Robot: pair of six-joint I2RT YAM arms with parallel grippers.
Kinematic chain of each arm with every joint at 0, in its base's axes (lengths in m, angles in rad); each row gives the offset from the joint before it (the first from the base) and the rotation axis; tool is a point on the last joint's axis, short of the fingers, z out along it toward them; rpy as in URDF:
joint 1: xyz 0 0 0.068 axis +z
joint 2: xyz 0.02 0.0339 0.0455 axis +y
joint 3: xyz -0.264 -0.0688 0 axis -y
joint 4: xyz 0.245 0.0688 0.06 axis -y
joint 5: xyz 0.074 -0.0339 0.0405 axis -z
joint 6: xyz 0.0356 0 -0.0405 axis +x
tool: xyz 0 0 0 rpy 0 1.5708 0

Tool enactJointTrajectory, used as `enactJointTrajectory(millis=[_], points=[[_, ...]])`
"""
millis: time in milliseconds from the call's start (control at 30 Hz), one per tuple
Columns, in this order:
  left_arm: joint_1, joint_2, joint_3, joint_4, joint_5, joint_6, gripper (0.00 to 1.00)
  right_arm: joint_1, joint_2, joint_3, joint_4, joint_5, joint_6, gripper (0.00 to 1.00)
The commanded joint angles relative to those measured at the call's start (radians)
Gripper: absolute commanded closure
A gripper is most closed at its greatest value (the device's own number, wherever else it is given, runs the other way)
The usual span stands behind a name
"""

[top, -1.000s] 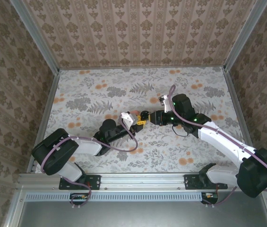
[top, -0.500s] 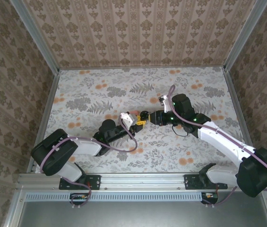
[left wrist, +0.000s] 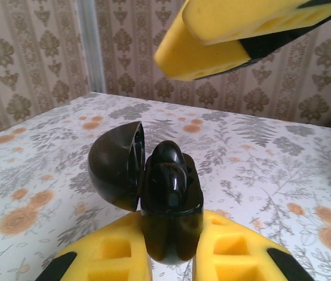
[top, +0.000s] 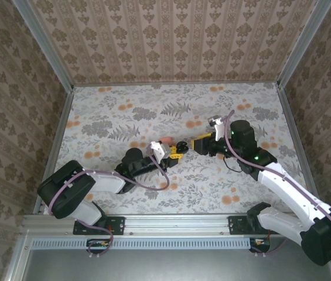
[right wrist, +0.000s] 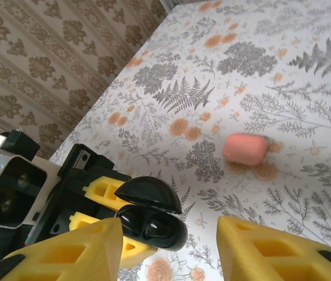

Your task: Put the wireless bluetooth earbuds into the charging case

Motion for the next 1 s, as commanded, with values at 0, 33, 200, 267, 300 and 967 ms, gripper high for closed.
enactJointTrajectory(millis=[0, 33, 200, 267, 300, 967], points=[[-0.002, -0.028, 0.001, 0.039, 0.100, 0.019, 0.87, -0.015, -0.058, -0.059, 0.096, -0.072, -0.099, 0.51], [-0.002, -0.031, 0.001, 0.040, 0.110, 0.022, 0.87, -0.019, -0.071, -0.078, 0.122, -0.092, -0.120, 0.50], [-0.001, -0.040, 0.006, 0.028, 0.167, 0.036, 0.86, -0.035, -0.118, -0.134, 0.158, -0.158, -0.237, 0.34], [-0.001, -0.045, 0.008, 0.019, 0.185, 0.045, 0.86, -0.041, -0.126, -0.144, 0.155, -0.175, -0.278, 0.24], [-0.002, -0.049, 0.008, 0.017, 0.192, 0.048, 0.86, -0.042, -0.128, -0.151, 0.157, -0.195, -0.304, 0.21], [-0.002, -0.060, 0.015, 0.016, 0.257, 0.086, 0.86, -0.042, -0.032, -0.173, 0.113, -0.388, -0.694, 0.13]])
